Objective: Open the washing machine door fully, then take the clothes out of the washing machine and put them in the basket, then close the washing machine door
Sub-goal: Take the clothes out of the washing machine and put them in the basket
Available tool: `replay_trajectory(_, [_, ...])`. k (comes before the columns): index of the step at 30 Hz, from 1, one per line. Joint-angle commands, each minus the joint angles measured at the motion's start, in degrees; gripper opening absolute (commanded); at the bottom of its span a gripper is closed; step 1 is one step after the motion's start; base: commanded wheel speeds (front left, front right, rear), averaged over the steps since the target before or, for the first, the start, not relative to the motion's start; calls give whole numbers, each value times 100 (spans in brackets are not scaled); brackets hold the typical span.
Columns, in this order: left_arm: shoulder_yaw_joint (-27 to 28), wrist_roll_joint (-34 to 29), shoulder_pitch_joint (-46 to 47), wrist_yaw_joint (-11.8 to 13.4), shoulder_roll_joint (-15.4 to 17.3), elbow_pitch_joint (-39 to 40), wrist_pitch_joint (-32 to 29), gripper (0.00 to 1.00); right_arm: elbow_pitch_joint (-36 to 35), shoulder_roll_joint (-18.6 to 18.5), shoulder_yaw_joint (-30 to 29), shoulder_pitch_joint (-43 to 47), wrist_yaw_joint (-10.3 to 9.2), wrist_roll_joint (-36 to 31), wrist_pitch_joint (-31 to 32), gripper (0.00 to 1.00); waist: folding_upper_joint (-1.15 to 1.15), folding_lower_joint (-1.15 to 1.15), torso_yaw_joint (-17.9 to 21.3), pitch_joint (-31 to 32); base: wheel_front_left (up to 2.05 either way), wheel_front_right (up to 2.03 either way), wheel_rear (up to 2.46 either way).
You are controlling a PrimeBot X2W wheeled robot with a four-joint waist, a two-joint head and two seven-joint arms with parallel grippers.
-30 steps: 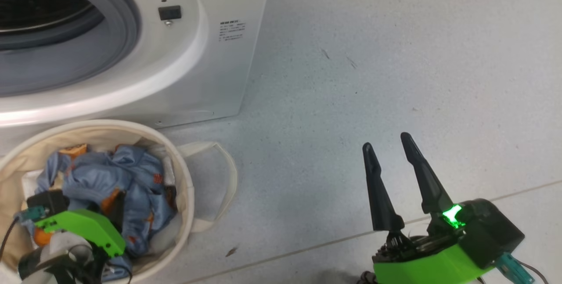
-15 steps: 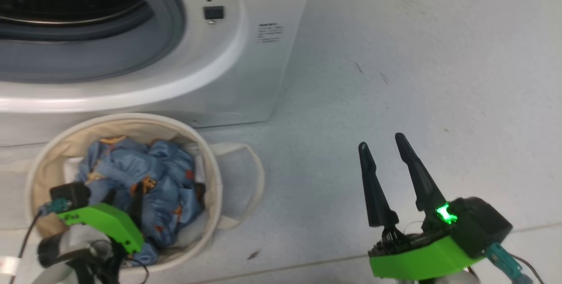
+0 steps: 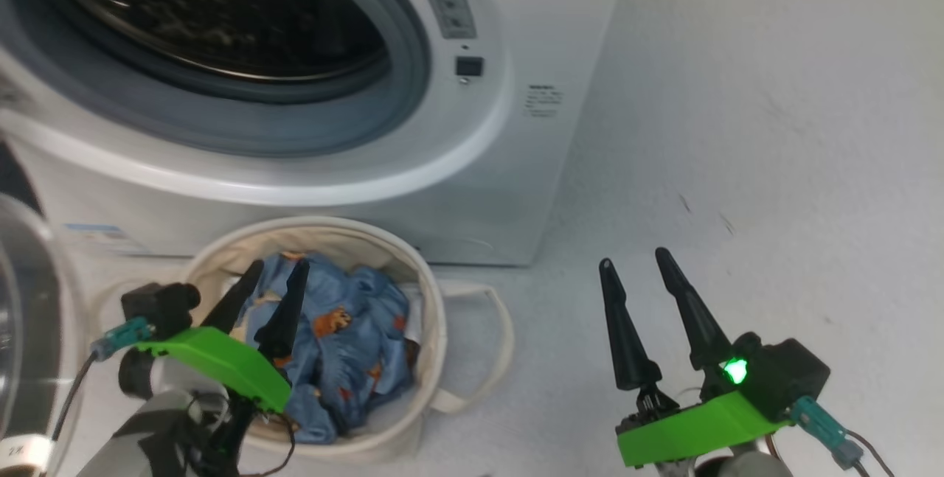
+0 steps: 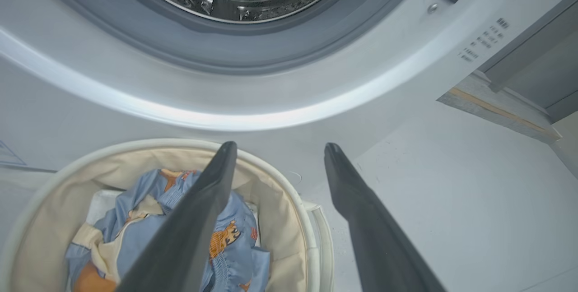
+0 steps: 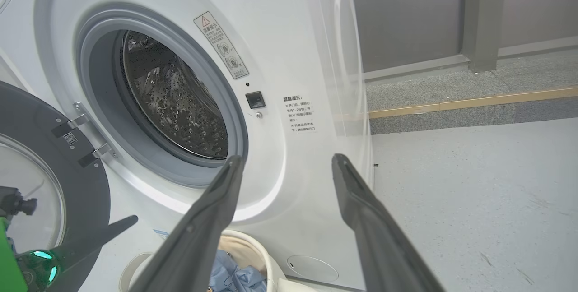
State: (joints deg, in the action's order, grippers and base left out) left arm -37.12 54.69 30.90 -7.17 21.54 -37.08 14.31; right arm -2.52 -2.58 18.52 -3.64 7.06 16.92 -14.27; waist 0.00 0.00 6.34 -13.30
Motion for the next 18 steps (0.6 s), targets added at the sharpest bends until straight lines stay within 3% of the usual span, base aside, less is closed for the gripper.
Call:
replay_trajectory(1, [468, -294, -21, -17, 269, 264, 67, 100, -119, -30, 118, -187, 43, 12, -53, 100, 0, 0, -294, 307, 0, 0, 0])
replay_trajectory(6, [1155, -972, -623, -14, 94, 984, 68, 100, 102, -30, 173, -171, 43, -9, -56, 100, 0, 0, -457, 680, 0, 0, 0])
replay_trajectory(13, [1404, -1606, -1228, -25, 167, 2101, 68, 100, 180, -30, 213, -52, 43, -30, -32, 100, 0, 0, -589, 1020, 0, 0, 0])
replay_trajectory(18, [1599, -1818, -1516, -2, 156, 2429, 68, 100, 121, -30, 203, -9, 43, -64, 28, 100, 0, 0, -624, 1087, 0, 0, 0])
